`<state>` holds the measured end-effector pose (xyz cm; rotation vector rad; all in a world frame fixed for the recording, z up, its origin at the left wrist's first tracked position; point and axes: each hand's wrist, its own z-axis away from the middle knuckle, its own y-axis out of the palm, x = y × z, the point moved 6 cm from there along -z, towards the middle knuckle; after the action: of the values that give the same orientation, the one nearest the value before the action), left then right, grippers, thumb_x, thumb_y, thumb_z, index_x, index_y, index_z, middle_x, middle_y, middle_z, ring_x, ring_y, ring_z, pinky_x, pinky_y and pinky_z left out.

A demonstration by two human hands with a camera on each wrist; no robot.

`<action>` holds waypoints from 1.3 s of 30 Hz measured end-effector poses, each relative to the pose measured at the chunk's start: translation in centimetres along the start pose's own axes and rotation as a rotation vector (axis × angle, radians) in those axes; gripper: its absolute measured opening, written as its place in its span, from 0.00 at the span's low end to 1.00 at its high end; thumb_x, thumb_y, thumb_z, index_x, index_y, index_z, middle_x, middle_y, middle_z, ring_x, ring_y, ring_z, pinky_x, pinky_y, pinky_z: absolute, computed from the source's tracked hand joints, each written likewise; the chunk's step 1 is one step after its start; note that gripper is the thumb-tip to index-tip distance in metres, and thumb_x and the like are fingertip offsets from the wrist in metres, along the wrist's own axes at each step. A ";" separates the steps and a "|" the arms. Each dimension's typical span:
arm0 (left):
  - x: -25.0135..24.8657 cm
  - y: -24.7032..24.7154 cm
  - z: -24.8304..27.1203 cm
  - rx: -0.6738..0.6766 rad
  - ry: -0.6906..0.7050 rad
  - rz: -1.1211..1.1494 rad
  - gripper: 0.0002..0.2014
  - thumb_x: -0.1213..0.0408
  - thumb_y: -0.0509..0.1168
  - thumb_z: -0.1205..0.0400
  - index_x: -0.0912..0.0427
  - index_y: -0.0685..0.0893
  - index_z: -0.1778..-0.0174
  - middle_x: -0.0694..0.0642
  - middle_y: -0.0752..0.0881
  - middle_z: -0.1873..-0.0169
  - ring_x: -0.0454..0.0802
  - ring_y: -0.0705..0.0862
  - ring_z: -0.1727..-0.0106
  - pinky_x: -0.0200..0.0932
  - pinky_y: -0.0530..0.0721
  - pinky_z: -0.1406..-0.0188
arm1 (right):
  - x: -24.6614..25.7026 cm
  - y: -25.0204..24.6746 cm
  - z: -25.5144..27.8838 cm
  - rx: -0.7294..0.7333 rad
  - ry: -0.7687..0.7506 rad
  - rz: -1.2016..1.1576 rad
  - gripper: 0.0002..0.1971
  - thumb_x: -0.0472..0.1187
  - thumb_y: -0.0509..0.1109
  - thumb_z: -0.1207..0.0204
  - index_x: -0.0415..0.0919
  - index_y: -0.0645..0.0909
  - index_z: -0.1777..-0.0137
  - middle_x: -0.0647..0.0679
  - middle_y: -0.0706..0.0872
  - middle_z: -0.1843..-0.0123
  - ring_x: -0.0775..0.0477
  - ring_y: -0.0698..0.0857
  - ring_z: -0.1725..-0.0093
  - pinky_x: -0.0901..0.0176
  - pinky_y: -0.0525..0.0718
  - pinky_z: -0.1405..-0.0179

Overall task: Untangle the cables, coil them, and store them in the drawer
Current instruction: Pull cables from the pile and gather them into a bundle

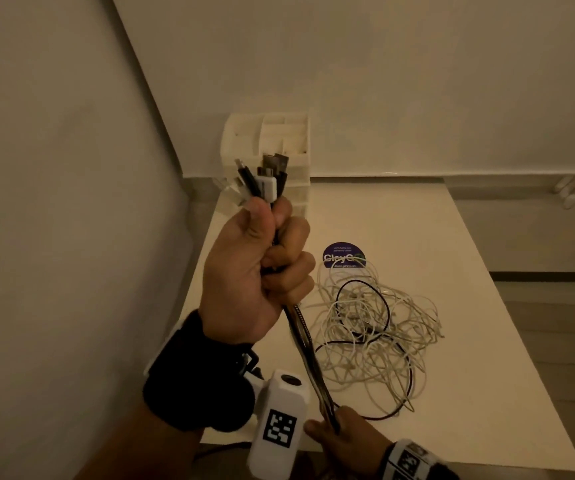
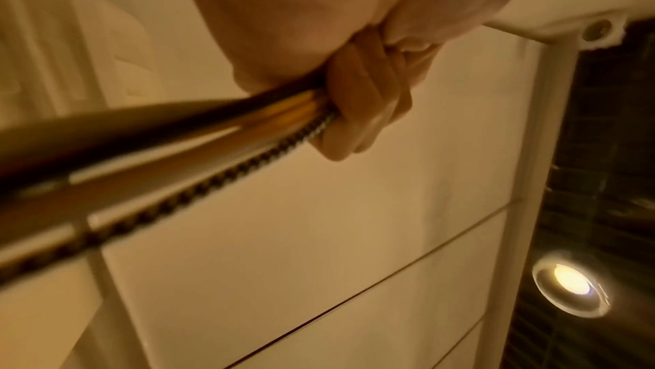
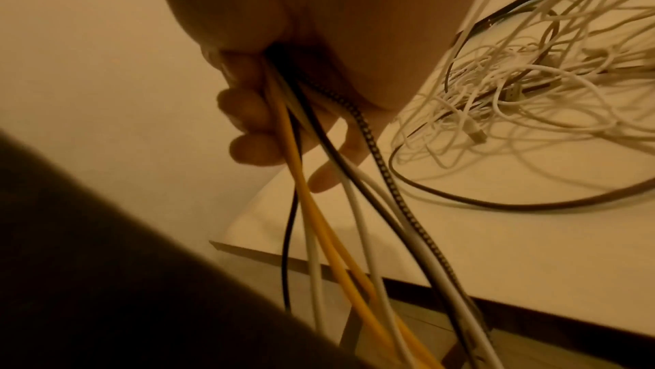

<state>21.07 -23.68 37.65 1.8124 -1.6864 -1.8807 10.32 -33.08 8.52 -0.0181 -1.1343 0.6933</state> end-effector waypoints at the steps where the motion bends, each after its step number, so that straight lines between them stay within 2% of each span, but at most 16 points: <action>1: 0.5 -0.4 0.0 -0.008 -0.008 0.001 0.16 0.49 0.57 0.19 0.56 0.65 0.64 0.49 0.61 0.76 0.41 0.55 0.82 0.34 0.53 0.84 | -0.4 0.2 -0.2 0.015 0.010 -0.001 0.36 0.83 0.58 0.42 0.47 0.62 0.72 0.49 0.64 0.75 0.57 0.66 0.76 0.57 0.64 0.68; 4: 1.1 -1.5 -0.2 -0.046 -0.018 -0.057 0.22 0.49 0.60 0.19 0.57 0.56 0.65 0.48 0.62 0.77 0.41 0.56 0.82 0.32 0.54 0.84 | -0.8 0.2 -0.4 0.035 0.036 0.015 0.36 0.83 0.60 0.43 0.47 0.63 0.79 0.51 0.65 0.78 0.60 0.67 0.78 0.57 0.66 0.68; 6: 0.4 -2.0 -0.5 -0.064 -0.012 -0.088 0.21 0.49 0.57 0.19 0.56 0.53 0.64 0.48 0.61 0.77 0.41 0.55 0.82 0.32 0.53 0.84 | -0.3 -0.7 0.1 0.023 -0.002 0.008 0.31 0.78 0.64 0.38 0.48 0.72 0.76 0.50 0.75 0.75 0.61 0.76 0.72 0.55 0.75 0.63; 8: -0.8 -2.6 -0.8 -0.086 0.002 -0.103 0.17 0.48 0.54 0.20 0.54 0.55 0.64 0.48 0.60 0.77 0.41 0.54 0.82 0.32 0.52 0.84 | 1.0 -2.7 1.0 0.013 -0.054 0.014 0.17 0.65 0.72 0.31 0.52 0.83 0.56 0.55 0.87 0.59 0.63 0.85 0.56 0.56 0.83 0.49; 9: -1.2 -2.9 -0.8 -0.094 0.007 -0.105 0.16 0.48 0.54 0.20 0.54 0.59 0.64 0.48 0.59 0.77 0.41 0.54 0.82 0.32 0.52 0.84 | 1.5 -3.9 1.4 0.017 -0.064 0.007 0.18 0.59 0.74 0.30 0.56 0.81 0.43 0.60 0.88 0.48 0.65 0.84 0.47 0.57 0.82 0.41; 11: -1.7 -3.7 -0.7 -0.102 0.010 -0.105 0.16 0.48 0.56 0.20 0.55 0.62 0.63 0.48 0.60 0.77 0.41 0.55 0.82 0.32 0.52 0.84 | 2.8 -7.1 1.7 0.056 -0.079 0.034 0.35 0.50 0.73 0.32 0.62 0.66 0.24 0.68 0.79 0.32 0.68 0.78 0.34 0.61 0.76 0.31; 13: -1.6 -4.8 -0.4 -0.126 0.014 -0.110 0.18 0.47 0.61 0.20 0.55 0.62 0.63 0.48 0.60 0.77 0.40 0.55 0.82 0.32 0.52 0.84 | 4.0 -10.2 0.6 0.145 -0.067 0.057 0.42 0.45 0.70 0.33 0.63 0.57 0.19 0.68 0.73 0.26 0.66 0.74 0.30 0.62 0.73 0.30; 16: -1.3 -6.2 0.0 -0.176 0.014 -0.089 0.17 0.47 0.64 0.21 0.56 0.68 0.60 0.48 0.61 0.77 0.40 0.55 0.82 0.31 0.53 0.84 | 5.9 -13.7 -4.2 0.219 -0.033 0.137 0.32 0.37 0.67 0.34 0.54 0.74 0.27 0.58 0.85 0.36 0.56 0.84 0.39 0.58 0.83 0.42; 18: -1.1 -7.0 0.0 -0.212 0.019 -0.082 0.16 0.48 0.65 0.21 0.57 0.70 0.59 0.48 0.62 0.77 0.40 0.55 0.82 0.30 0.54 0.84 | 6.6 -15.3 -9.4 0.075 -0.040 0.337 0.20 0.36 0.67 0.29 0.49 0.82 0.36 0.53 0.89 0.44 0.53 0.87 0.46 0.54 0.85 0.43; 21: -0.8 -8.0 -0.4 -0.300 0.031 -0.131 0.15 0.48 0.61 0.21 0.57 0.70 0.59 0.46 0.65 0.79 0.38 0.56 0.83 0.28 0.55 0.84 | 6.2 -15.7 -17.4 -0.142 -0.024 0.666 0.17 0.37 0.61 0.20 0.43 0.80 0.33 0.44 0.87 0.37 0.45 0.85 0.39 0.54 0.80 0.38; 24: -0.4 -9.0 -0.5 -0.420 0.023 -0.208 0.15 0.49 0.54 0.19 0.57 0.65 0.63 0.46 0.65 0.80 0.36 0.58 0.84 0.26 0.57 0.84 | 4.8 -13.9 -22.8 -0.126 0.051 0.819 0.19 0.37 0.60 0.20 0.39 0.74 0.29 0.39 0.79 0.31 0.38 0.79 0.33 0.49 0.77 0.34; 26: -0.2 -9.6 -0.5 -0.469 0.023 -0.246 0.16 0.51 0.50 0.17 0.56 0.58 0.65 0.46 0.64 0.79 0.37 0.58 0.84 0.26 0.57 0.84 | 3.9 -13.1 -24.5 -0.111 0.099 0.915 0.20 0.40 0.65 0.21 0.37 0.72 0.30 0.38 0.77 0.32 0.36 0.76 0.32 0.43 0.78 0.35; 28: -0.2 -10.1 -0.4 -0.501 0.014 -0.284 0.15 0.50 0.50 0.17 0.55 0.59 0.65 0.46 0.63 0.79 0.37 0.58 0.85 0.26 0.56 0.84 | 3.0 -12.3 -25.2 -0.105 0.119 0.999 0.21 0.42 0.66 0.20 0.36 0.70 0.30 0.38 0.74 0.32 0.34 0.73 0.31 0.41 0.77 0.36; 32: -0.5 -10.9 -0.4 -0.537 0.020 -0.320 0.16 0.48 0.52 0.18 0.55 0.65 0.66 0.47 0.64 0.80 0.38 0.59 0.86 0.27 0.59 0.86 | 1.9 -11.8 -25.2 -0.204 0.066 1.134 0.16 0.35 0.57 0.17 0.35 0.73 0.32 0.38 0.76 0.34 0.34 0.74 0.33 0.44 0.76 0.37; 36: -0.3 -11.1 -0.8 -0.534 0.043 -0.321 0.18 0.47 0.52 0.19 0.56 0.59 0.66 0.47 0.64 0.81 0.39 0.60 0.87 0.27 0.62 0.86 | 2.1 -13.1 -24.5 -0.227 0.034 1.033 0.13 0.37 0.58 0.17 0.37 0.76 0.36 0.39 0.79 0.38 0.35 0.76 0.35 0.45 0.75 0.39; 39: 0.1 -11.4 -1.2 -0.534 0.055 -0.323 0.17 0.49 0.51 0.18 0.56 0.58 0.65 0.47 0.64 0.81 0.39 0.58 0.86 0.28 0.57 0.86 | 4.3 -16.4 -21.4 -0.384 -0.052 0.546 0.09 0.40 0.62 0.17 0.34 0.79 0.47 0.37 0.84 0.49 0.36 0.84 0.48 0.48 0.80 0.51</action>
<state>28.88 -19.82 30.17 1.9436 -0.7864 -2.0993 37.36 -36.94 8.30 -0.6582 -1.3110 0.9474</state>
